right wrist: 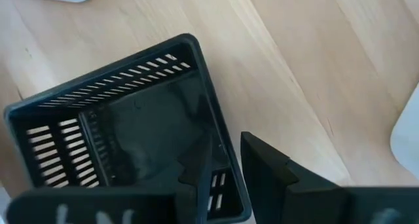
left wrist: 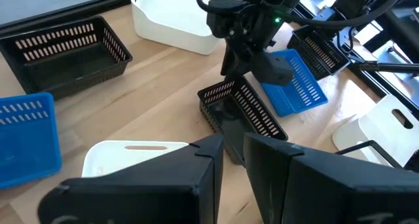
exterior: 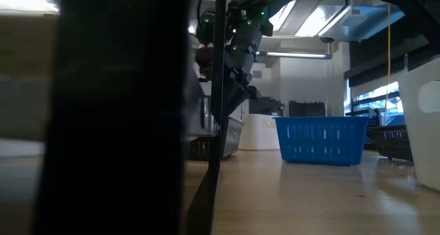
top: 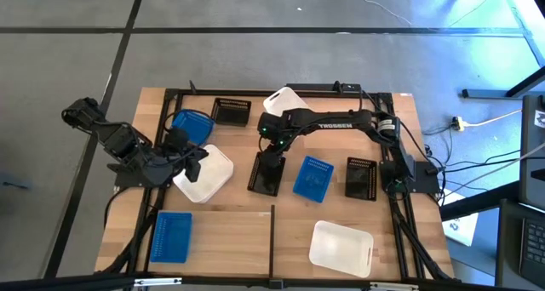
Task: Stack baskets on shelf by color
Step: Put the bottom left bin on the shelf
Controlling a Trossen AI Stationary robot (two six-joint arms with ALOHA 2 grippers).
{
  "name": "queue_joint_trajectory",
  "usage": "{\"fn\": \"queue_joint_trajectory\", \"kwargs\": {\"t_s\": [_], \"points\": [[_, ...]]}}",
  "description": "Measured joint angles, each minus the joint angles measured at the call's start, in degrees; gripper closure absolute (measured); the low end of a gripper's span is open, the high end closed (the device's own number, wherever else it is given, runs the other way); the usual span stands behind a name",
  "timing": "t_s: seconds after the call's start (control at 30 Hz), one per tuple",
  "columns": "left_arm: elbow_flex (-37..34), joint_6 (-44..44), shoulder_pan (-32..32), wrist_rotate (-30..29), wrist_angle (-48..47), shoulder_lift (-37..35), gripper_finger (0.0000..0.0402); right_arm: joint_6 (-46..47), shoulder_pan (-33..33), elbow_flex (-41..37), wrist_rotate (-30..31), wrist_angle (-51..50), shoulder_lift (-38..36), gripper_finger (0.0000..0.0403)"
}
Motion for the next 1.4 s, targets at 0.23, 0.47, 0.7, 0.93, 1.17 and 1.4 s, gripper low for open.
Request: {"fn": "queue_joint_trajectory", "kwargs": {"t_s": [0.23,0.47,0.7,0.93,1.17,1.4], "points": [[0.0,0.0,0.0,0.0,0.0,0.0,0.0349,-4.8,0.1,0.0,-0.7,-0.2,0.0,0.0321],[0.0,0.0,0.0,0.0,0.0,0.0,0.0347,-4.0,0.1,0.0,-0.8,0.1,0.7,0.0321],[0.0,0.0,0.0,0.0,0.0,0.0,0.0350,-4.0,0.1,0.0,-1.3,0.4,2.1,0.0321],[0.0,1.6,0.0,0.0,0.1,0.0,0.0350,-4.0,0.1,0.0,-1.4,1.4,3.6,0.0321],[0.0,4.8,-0.1,0.0,0.4,0.0,0.0347,-5.6,0.1,0.0,-0.5,2.9,4.1,0.0388],[0.0,4.8,-0.1,0.0,0.9,0.0,0.0350,-5.6,0.8,0.1,3.8,4.0,4.1,0.0397]]}}
